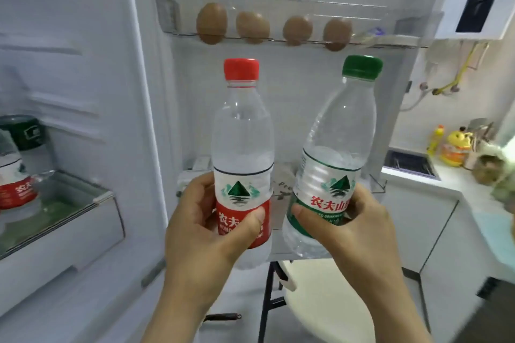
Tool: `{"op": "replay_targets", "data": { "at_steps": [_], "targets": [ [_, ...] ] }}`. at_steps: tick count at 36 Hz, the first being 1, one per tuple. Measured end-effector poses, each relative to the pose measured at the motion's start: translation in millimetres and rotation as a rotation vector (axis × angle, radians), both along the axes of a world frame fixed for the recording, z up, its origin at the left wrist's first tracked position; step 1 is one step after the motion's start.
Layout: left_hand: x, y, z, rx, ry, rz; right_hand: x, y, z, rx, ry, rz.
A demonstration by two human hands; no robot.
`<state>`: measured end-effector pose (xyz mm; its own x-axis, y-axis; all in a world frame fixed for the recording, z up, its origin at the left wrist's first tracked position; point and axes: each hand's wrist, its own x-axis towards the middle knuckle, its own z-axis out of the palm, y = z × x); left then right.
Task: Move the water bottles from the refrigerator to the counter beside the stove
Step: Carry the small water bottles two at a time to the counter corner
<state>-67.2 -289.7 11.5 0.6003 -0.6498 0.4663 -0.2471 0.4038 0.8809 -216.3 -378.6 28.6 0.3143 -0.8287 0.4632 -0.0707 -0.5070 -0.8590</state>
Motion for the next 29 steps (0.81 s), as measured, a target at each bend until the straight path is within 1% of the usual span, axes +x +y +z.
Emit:
{"op": "replay_targets", "data": {
  "at_steps": [7, 12, 15, 19, 25, 29],
  "targets": [
    [-72, -27, 2, 0.006, -0.049, -0.087, -78, -10, -1, 0.03, 0.01, -0.137],
    [-111, -51, -2, 0.039, -0.071, -0.189, -125, -13, -7, 0.046, 0.038, -0.285],
    [-133, -66, -3, 0.065, -0.07, -0.282, -151, -17, -9, 0.058, 0.037, -0.37],
    [-162, -88, -1, 0.081, -0.042, -0.424, -184, -20, -11, 0.024, 0.044, -0.473],
    [-200, -123, 2, 0.045, -0.037, -0.651, -224, -23, -10, -0.014, 0.058, -0.665],
    [-225, -150, 4, 0.027, -0.027, -0.786, -245, -23, -6, 0.0, 0.039, -0.786]
  ]
}}
